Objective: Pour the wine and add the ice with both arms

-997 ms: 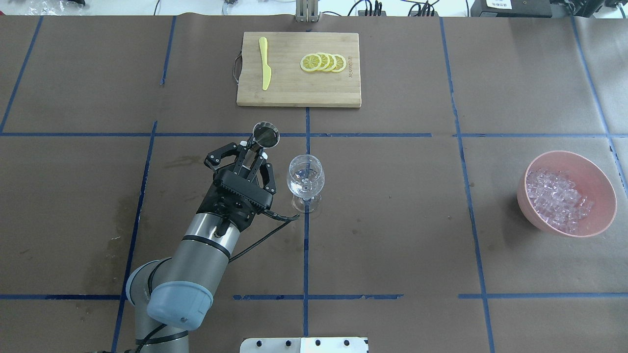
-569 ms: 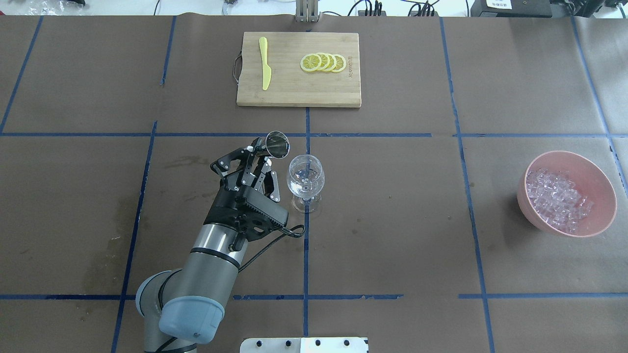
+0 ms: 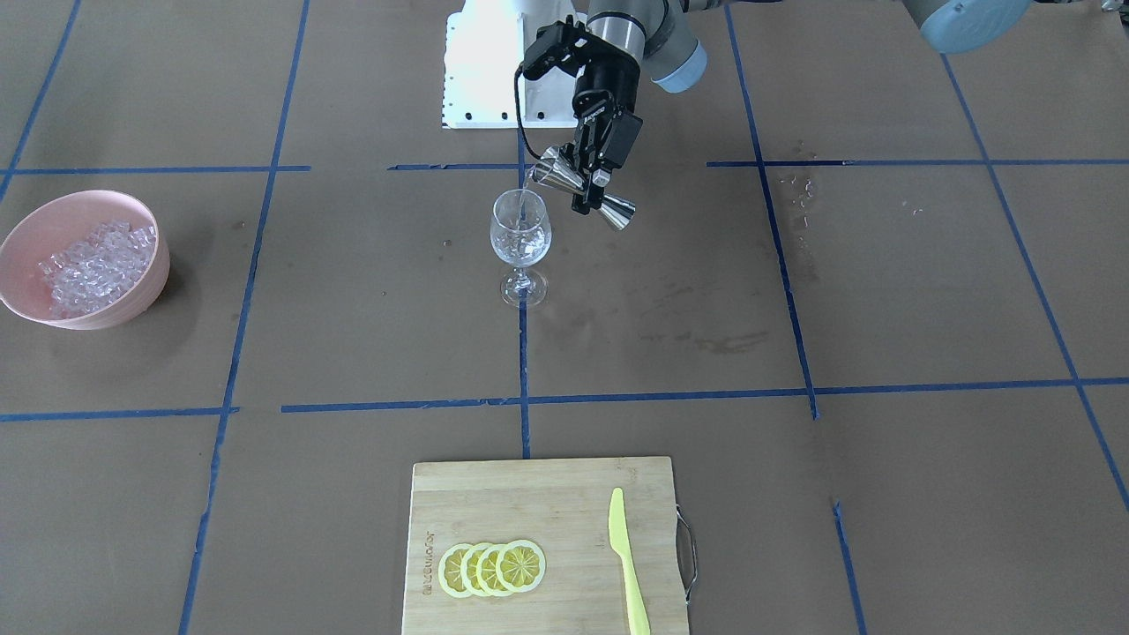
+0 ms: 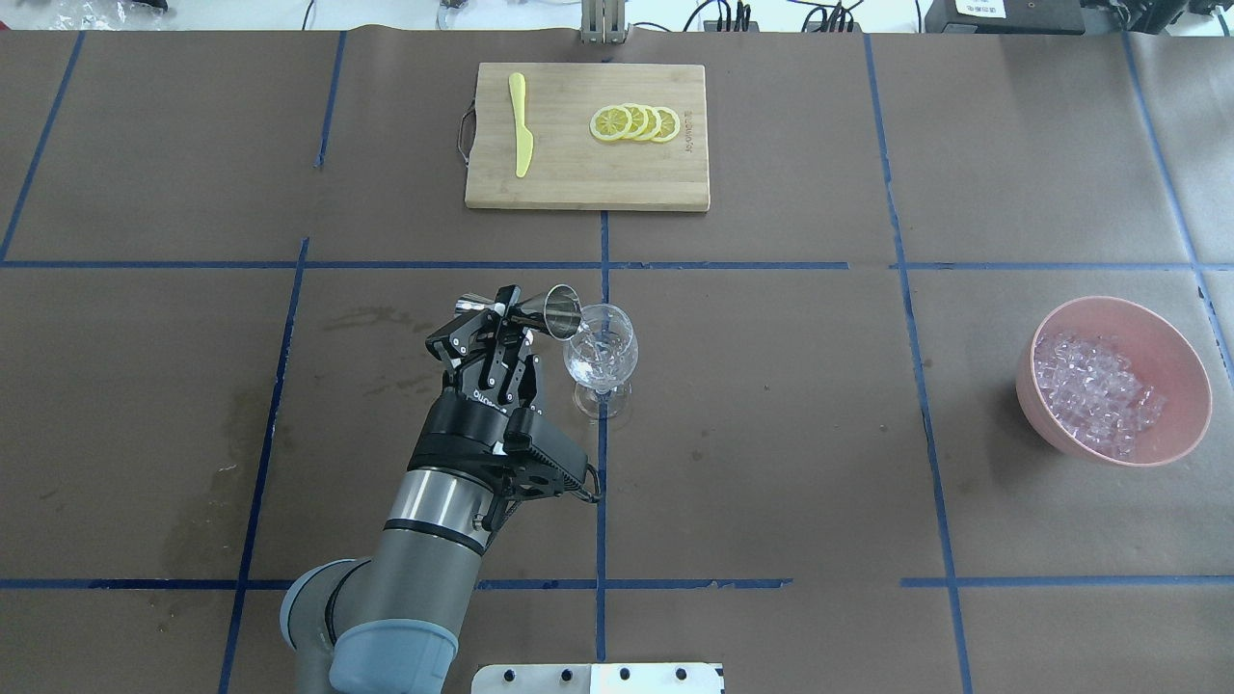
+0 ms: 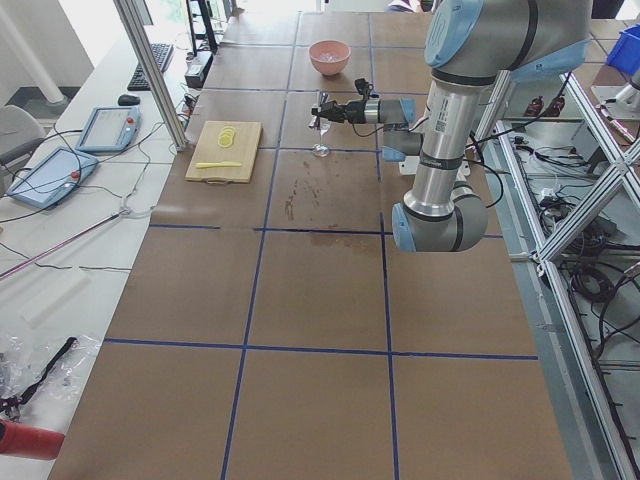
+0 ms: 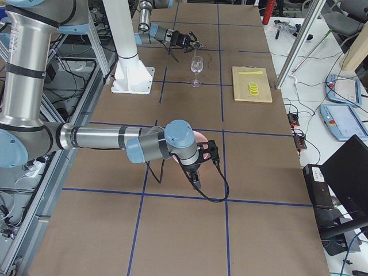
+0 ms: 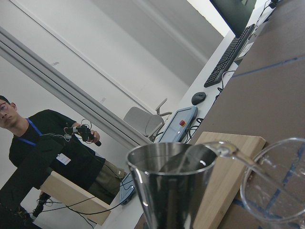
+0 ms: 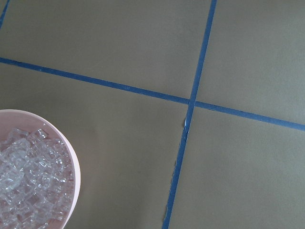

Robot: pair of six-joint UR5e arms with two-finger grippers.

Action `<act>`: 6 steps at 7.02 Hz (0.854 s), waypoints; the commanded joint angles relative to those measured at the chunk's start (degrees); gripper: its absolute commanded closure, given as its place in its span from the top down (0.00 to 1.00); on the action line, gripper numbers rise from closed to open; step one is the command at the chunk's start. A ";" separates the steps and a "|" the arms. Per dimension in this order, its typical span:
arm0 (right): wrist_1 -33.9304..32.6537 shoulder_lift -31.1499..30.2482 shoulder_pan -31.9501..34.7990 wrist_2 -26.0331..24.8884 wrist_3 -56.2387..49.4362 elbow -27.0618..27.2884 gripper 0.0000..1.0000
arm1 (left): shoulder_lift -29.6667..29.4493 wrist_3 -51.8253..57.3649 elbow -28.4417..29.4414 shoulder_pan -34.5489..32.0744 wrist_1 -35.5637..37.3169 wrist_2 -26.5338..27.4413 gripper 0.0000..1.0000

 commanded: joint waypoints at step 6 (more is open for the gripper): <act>-0.01 -0.06 0.00 0.17 -0.09 -0.47 1.00 | -1.05 17.46 -0.07 0.41 0.09 1.12 0.00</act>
